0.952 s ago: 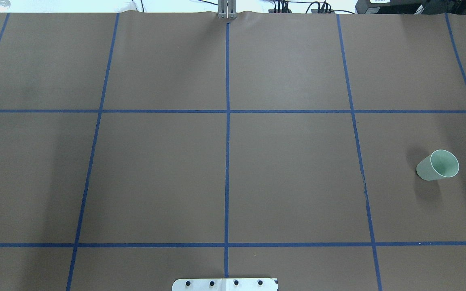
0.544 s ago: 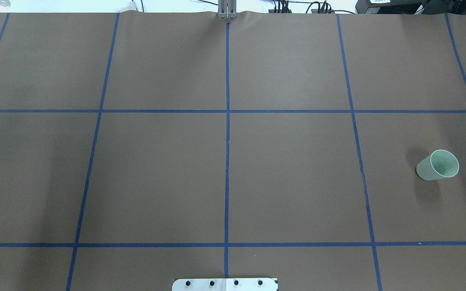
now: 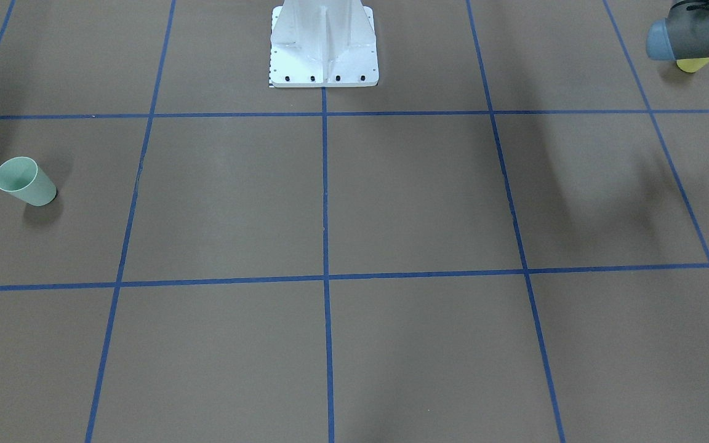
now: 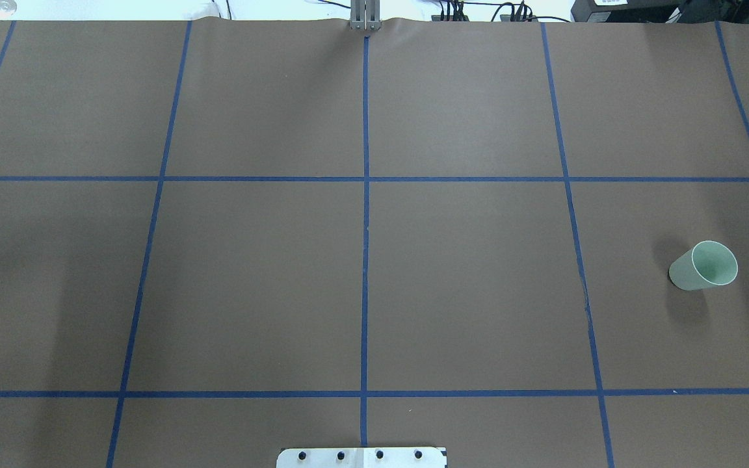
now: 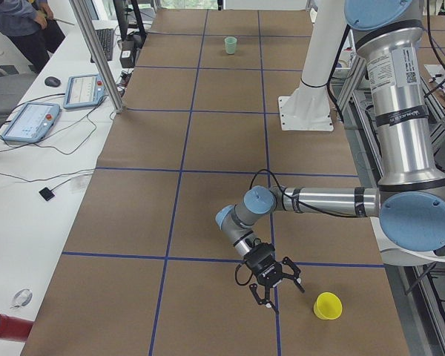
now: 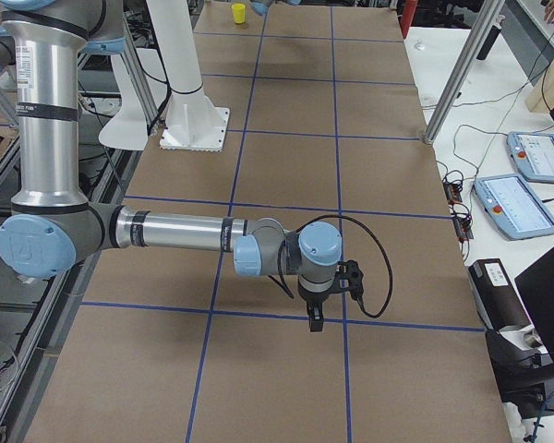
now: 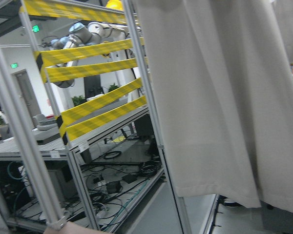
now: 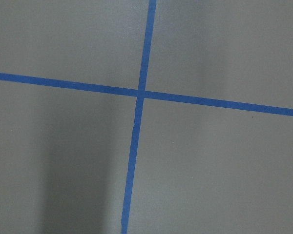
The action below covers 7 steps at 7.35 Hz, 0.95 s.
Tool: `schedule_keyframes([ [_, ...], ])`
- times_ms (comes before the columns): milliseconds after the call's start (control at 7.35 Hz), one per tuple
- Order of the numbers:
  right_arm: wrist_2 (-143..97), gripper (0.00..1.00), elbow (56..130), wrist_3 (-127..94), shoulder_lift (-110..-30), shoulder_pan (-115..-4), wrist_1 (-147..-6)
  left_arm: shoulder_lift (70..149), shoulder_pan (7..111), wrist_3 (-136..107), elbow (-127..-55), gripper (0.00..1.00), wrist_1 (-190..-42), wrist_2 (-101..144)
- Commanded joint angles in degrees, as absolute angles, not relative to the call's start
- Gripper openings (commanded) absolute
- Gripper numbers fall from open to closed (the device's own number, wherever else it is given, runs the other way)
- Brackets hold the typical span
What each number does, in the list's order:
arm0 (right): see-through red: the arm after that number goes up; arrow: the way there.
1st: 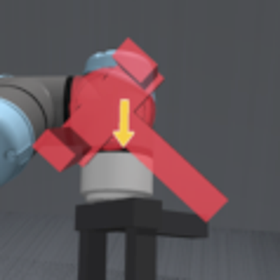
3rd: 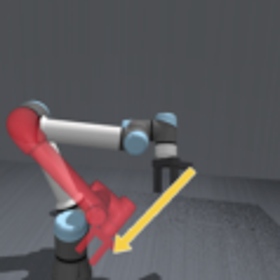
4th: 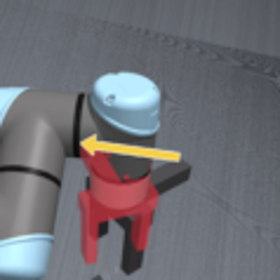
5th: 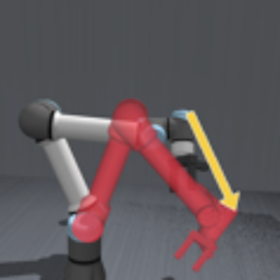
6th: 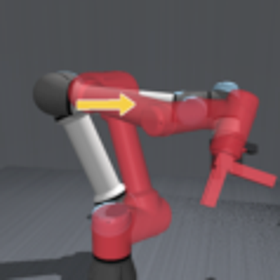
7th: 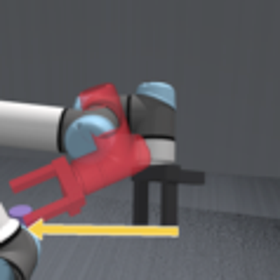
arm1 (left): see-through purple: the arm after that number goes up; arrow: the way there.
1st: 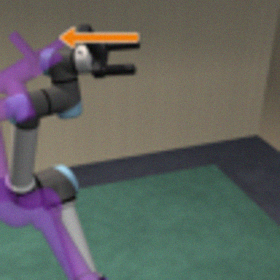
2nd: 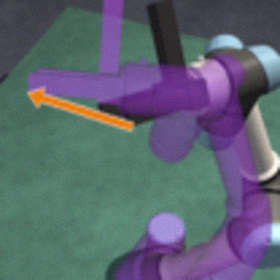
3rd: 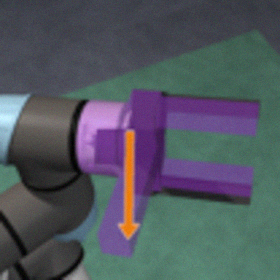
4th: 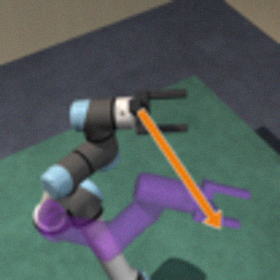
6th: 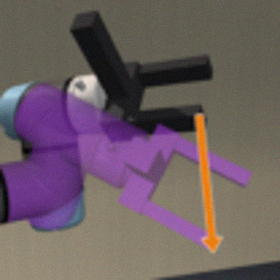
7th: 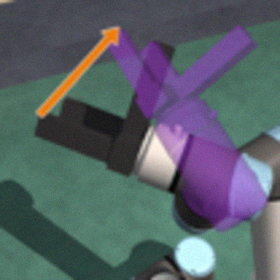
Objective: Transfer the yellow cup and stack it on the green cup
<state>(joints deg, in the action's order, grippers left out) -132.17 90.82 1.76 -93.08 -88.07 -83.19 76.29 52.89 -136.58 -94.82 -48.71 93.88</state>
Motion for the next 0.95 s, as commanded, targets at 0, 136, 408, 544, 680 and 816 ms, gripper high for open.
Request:
schedule_keyframes([
  [0, -132.36, 1.0, 90.7, 1.84, -93.43, -88.07, -83.06, 76.46, 50.45, -141.84, -90.89, 1.0, -48.86, 100.7],
  [136, -132.28, 1.0, 90.7, 1.85, -93.43, -88.07, -82.97, 76.46, 48.97, -143.16, -90.36, 1.0, -48.95, 103.07],
  [408, -132.36, 1.0, 90.97, 1.93, -93.43, -88.07, -82.97, 76.38, 46.42, -145.37, -89.21, 1.0, -49.22, 108.44],
  [544, -132.36, 1.0, 90.97, 1.93, -93.43, -88.07, -82.97, 76.38, 45.45, -146.24, -88.51, 1.0, -50.7, 110.2],
  [680, -132.36, 1.0, 91.14, 1.93, -93.34, -88.07, -82.97, 76.29, 45.09, -147.38, -85.98, 1.0, -53.24, 111.08],
  [816, -132.36, 1.0, 91.14, 1.93, -93.25, -88.07, -82.97, 76.29, 44.65, -147.57, -84.13, 1.0, -55.35, 111.27],
])
